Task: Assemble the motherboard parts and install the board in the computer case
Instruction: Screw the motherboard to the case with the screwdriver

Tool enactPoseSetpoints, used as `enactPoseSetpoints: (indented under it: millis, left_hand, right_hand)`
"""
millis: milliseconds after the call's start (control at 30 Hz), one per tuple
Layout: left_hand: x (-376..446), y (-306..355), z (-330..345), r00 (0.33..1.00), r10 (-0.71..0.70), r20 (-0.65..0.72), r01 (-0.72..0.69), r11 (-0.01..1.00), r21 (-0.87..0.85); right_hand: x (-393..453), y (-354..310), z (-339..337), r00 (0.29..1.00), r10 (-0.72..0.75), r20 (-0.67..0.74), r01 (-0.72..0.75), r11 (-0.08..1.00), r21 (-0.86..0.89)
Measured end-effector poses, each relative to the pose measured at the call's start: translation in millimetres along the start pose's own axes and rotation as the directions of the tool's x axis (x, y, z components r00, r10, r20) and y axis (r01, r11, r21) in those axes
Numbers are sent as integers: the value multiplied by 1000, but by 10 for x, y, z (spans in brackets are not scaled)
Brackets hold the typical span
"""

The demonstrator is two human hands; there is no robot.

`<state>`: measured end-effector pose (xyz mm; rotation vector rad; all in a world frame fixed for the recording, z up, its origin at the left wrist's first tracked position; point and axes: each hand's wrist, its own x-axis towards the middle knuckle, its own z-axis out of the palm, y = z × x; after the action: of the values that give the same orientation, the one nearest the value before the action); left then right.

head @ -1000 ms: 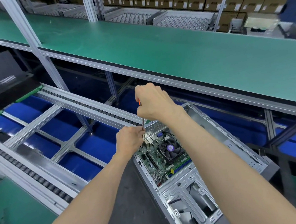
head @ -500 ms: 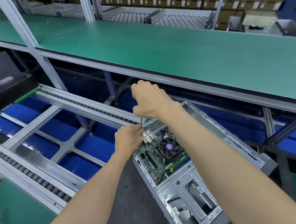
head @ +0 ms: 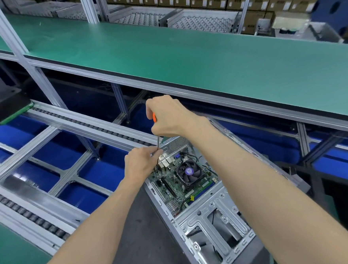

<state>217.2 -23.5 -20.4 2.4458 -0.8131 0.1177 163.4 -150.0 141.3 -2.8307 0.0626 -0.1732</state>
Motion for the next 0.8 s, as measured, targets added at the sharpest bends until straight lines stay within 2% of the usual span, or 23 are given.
enactPoseSetpoints:
  millis: [67,167,233,400,467,600,667,800]
  left_hand:
    - [-8,-18,5,1000,13,-16,-12,1000,9]
    - [-2,-26,13,1000,-12,-1,12,1000,21]
    - [2,-20,9,999,-29,22,28,999,36]
    - [11,-28,28,998,-53,28,50,995,89]
    - [10,-32,22,999,-34,40,29,993,110]
    - [5,-5,-9,998,13,60,-21,991,135]
    - [0,3,-18,998,0,70,-9,991,131]
    - [-5,17,-21,997,-25,75,14,988,151]
  right_hand:
    - [52,-81,41,1000,17,-14,-17,1000,-3]
    - [121,-90,75,991,49,-127,-66,989,-134]
    - [125,-75,69,989,41,-142,-68,981,-183]
    - [117,-129,38,999,-54,-8,53,997,-52]
    - [113,-111,37,999,-11,-39,9,999,-41]
    - [85,-27,74,987,56,-151,-80,984,-158]
    - [66,-40,66,991,42,-126,-60,989,-138]
    - [43,-80,37,999,14,-29,-14,1000,12]
